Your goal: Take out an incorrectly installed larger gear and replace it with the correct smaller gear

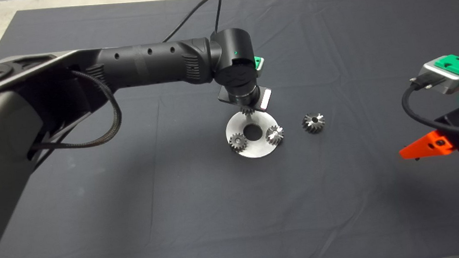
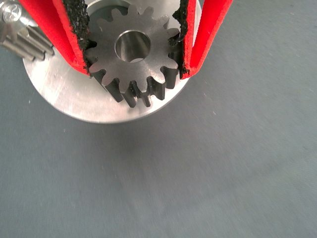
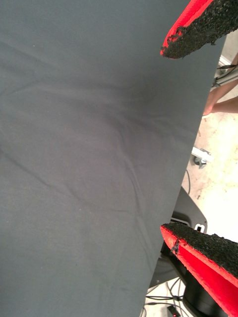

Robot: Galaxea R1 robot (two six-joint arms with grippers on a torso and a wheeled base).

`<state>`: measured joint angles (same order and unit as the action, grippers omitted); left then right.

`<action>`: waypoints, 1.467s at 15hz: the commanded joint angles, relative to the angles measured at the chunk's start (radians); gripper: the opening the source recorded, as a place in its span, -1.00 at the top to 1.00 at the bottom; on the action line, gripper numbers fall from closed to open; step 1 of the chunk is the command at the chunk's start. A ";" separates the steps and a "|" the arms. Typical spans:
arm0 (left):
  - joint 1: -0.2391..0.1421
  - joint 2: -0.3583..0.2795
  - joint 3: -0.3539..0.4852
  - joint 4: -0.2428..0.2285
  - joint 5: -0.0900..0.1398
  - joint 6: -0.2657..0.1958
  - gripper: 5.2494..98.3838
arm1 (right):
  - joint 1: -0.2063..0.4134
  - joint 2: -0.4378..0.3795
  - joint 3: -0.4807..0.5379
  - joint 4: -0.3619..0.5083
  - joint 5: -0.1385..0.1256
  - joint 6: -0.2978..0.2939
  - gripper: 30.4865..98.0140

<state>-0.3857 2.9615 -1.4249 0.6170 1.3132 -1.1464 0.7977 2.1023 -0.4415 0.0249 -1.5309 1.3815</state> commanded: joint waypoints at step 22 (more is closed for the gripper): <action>-0.009 0.003 -0.009 0.029 -0.023 -0.034 0.37 | 0.020 0.000 0.005 0.032 -0.038 0.002 -0.70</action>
<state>-0.3800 2.9615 -1.4272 0.6238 1.3054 -1.1732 0.7978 2.1023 -0.4415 0.0249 -1.5309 1.3815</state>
